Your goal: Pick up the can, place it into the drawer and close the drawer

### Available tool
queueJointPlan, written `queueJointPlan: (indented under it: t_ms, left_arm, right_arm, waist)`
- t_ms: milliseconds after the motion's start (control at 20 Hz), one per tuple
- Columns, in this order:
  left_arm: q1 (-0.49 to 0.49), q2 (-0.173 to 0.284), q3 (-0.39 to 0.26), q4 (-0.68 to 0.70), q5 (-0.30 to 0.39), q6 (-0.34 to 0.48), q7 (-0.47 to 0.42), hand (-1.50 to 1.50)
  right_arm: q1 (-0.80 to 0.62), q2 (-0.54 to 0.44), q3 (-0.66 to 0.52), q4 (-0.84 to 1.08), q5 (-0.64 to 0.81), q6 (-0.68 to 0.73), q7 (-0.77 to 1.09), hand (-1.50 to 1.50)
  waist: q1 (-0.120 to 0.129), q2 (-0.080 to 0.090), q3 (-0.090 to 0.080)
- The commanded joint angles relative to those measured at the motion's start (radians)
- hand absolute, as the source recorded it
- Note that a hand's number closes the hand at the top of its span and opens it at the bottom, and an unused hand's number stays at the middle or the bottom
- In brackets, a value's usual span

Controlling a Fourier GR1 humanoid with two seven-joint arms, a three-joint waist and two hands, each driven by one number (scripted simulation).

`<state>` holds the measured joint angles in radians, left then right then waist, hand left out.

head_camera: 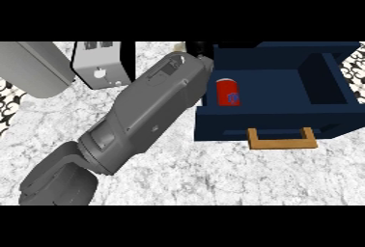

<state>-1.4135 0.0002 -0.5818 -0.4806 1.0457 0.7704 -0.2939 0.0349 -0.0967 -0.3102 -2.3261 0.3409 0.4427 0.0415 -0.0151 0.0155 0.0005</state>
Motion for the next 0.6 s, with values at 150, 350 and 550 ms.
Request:
queueJointPlan:
  t_ms: [150,350,550]
  left_arm:
    - [-0.060,0.000,-0.002,-0.016,-0.005,0.048,0.078,-1.50]
    - [0.005,0.024,0.000,-0.081,-0.038,0.049,0.106,-1.50]
    - [-0.001,0.024,-0.002,-0.084,-0.070,0.065,0.116,-1.50]
  right_arm:
    - [-0.203,0.020,0.222,0.214,0.381,-0.159,-0.012,-1.50]
    - [-0.284,-0.044,0.223,0.340,0.440,-0.174,-0.054,-1.50]
    - [-0.380,-0.025,0.306,0.534,0.556,-0.246,-0.080,-1.50]
  waist:
    - [0.029,-0.006,-0.001]
    - [0.044,-0.018,-0.001]
    - [0.041,-0.013,0.000]
